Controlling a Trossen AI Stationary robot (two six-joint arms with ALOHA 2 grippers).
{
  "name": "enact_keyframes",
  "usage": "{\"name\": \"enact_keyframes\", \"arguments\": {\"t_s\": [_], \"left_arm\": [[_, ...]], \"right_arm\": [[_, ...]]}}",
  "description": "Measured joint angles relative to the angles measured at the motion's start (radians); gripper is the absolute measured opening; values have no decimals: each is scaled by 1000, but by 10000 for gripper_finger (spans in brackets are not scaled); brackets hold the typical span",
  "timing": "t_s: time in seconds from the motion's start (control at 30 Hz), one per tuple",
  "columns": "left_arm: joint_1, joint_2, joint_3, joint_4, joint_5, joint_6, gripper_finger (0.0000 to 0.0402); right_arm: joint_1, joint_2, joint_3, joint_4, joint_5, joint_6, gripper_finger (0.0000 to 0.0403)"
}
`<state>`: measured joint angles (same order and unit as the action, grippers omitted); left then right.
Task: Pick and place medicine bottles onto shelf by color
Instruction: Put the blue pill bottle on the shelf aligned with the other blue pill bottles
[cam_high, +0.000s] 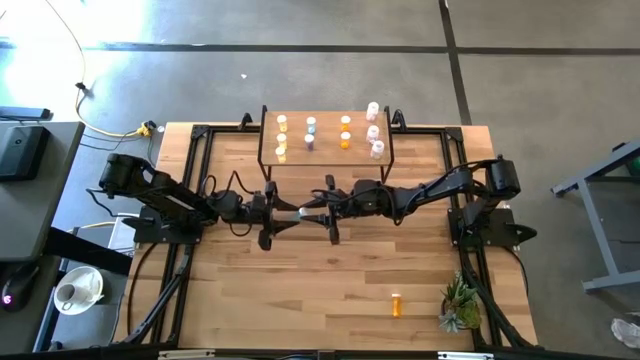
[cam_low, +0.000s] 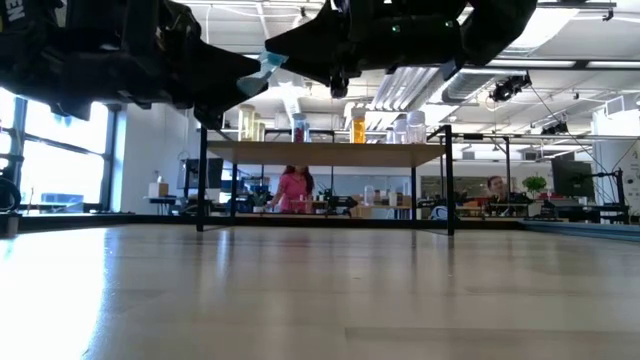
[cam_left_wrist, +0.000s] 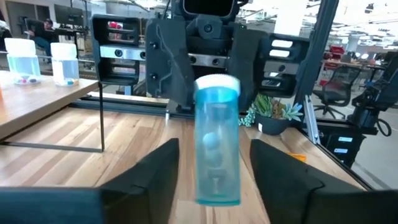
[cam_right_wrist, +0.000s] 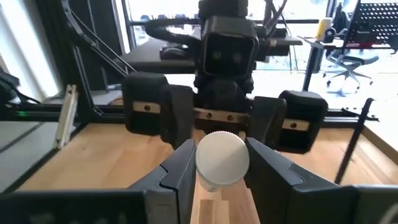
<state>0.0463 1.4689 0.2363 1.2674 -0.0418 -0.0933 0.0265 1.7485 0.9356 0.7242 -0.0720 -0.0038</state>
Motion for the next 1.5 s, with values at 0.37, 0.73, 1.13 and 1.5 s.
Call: {"name": "enact_keyframes", "arguments": {"t_s": [0.37,0.73,1.13,1.5], "left_arm": [[1,-3,0,-11,-21,49,213],[0,-4,-1,-37,-127,105,212],[0,-4,-2,-114,-123,-7,212],[-2,-3,-2,-164,-91,-35,211]], "right_arm": [[-50,-58,0,-137,3,6,112],[-74,-176,0,-269,18,4,112],[-182,-237,214,-577,24,-56,112],[-289,-118,571,-1019,80,-106,112]]}}
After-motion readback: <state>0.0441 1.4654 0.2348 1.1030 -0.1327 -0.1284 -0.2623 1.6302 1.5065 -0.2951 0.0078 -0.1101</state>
